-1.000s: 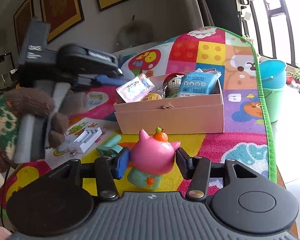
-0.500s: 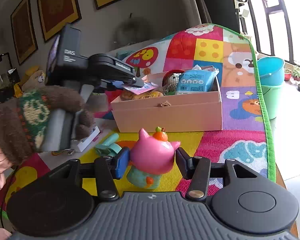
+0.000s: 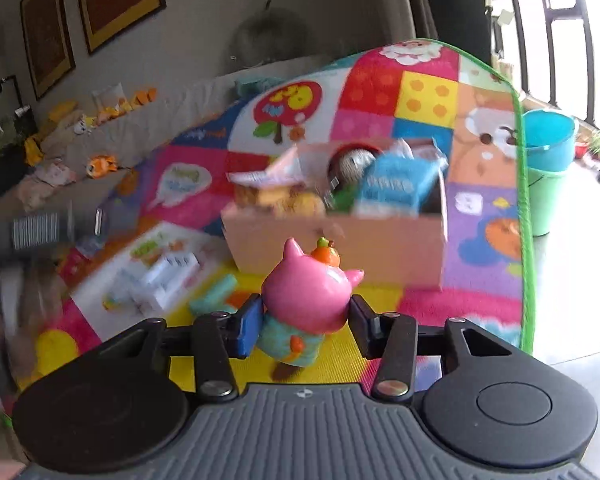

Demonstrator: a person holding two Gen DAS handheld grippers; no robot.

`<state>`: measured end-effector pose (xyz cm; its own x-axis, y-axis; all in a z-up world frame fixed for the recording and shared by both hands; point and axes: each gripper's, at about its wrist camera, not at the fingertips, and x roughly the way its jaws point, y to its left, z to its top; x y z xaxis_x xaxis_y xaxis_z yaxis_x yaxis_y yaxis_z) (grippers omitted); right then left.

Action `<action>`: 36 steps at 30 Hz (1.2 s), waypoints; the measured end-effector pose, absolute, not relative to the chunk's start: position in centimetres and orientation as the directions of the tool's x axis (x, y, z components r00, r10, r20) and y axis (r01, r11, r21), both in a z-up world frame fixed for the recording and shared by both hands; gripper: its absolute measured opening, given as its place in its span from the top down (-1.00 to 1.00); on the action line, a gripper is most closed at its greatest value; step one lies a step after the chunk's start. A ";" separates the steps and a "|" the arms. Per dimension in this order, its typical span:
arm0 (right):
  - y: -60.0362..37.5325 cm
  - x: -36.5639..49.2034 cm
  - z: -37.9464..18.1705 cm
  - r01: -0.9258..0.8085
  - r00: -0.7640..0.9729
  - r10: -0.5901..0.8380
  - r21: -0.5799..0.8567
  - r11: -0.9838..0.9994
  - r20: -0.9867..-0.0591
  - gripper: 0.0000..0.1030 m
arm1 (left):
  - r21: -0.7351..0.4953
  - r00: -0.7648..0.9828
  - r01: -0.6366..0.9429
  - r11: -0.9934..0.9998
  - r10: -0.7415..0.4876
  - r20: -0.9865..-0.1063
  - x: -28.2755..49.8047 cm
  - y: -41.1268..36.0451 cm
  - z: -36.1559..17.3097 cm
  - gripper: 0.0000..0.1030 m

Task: Organize objects
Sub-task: 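Place the pink pig toy into the box with the right tool, then grasp the teal crank toy with the left tool and lift it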

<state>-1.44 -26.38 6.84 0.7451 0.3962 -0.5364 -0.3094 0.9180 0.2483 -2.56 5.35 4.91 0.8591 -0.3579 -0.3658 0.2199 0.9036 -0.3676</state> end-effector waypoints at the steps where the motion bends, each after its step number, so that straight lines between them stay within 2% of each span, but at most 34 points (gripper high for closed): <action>1: -26.3 -0.6 7.8 -0.311 0.744 0.401 0.254 0.916 -0.535 0.11 | -0.392 0.853 0.215 0.895 -0.367 -0.372 -2.9 6.1 4.2 0.52; 5: -24.6 4.3 12.4 -0.313 0.763 0.371 0.200 0.928 -0.529 0.11 | -0.463 0.832 0.231 0.856 -0.421 -0.362 -3.8 7.9 1.6 0.52; 9: -21.7 11.7 14.6 -0.270 0.757 0.322 0.177 0.946 -0.569 0.11 | -0.505 0.825 0.264 0.822 -0.464 -0.323 -4.1 8.4 0.6 0.52; 11: -20.0 15.3 14.3 -0.231 0.753 0.274 0.149 0.961 -0.598 0.11 | -0.517 0.829 0.290 0.805 -0.481 -0.285 -4.4 8.6 0.6 0.52; 14: -18.1 20.2 12.1 -0.159 0.697 0.212 0.141 0.977 -0.684 0.04 | -0.532 0.828 0.292 0.795 -0.488 -0.274 -4.6 8.8 0.4 0.52; 17: -17.7 22.1 10.0 -0.097 0.664 0.177 0.151 0.984 -0.727 -0.02 | -0.559 0.835 0.290 0.777 -0.491 -0.249 -4.7 9.4 0.2 0.52; 24: -19.6 16.7 10.6 -0.130 0.735 0.150 0.079 0.988 -0.661 -0.12 | -0.600 0.838 0.258 0.758 -0.484 -0.251 -4.4 10.2 -0.2 0.52; 29: -22.2 9.5 12.1 -0.197 0.792 0.209 0.085 0.977 -0.573 -0.64 | -0.581 0.844 0.231 0.781 -0.458 -0.280 -4.4 9.9 -0.2 0.52; 31: -23.1 6.4 11.5 -0.219 0.795 0.234 0.094 0.971 -0.560 -0.73 | -0.565 0.845 0.224 0.794 -0.447 -0.294 -4.4 9.7 -0.1 0.52; 34: -24.4 2.8 9.2 -0.218 0.794 0.237 0.103 0.971 -0.560 -0.97 | -0.498 0.840 0.236 0.834 -0.433 -0.327 -4.6 8.5 0.6 0.52; 36: -25.2 0.8 6.8 -0.191 0.793 0.205 0.084 0.978 -0.574 -0.99 | -0.454 0.816 0.274 0.848 -0.455 -0.357 -4.7 6.9 1.4 0.52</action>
<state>0.76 -25.19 6.81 0.7931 0.2045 -0.5738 -0.1912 0.9779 0.0843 -4.74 6.92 1.36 0.8157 -0.4549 -0.3574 0.2740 0.8479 -0.4539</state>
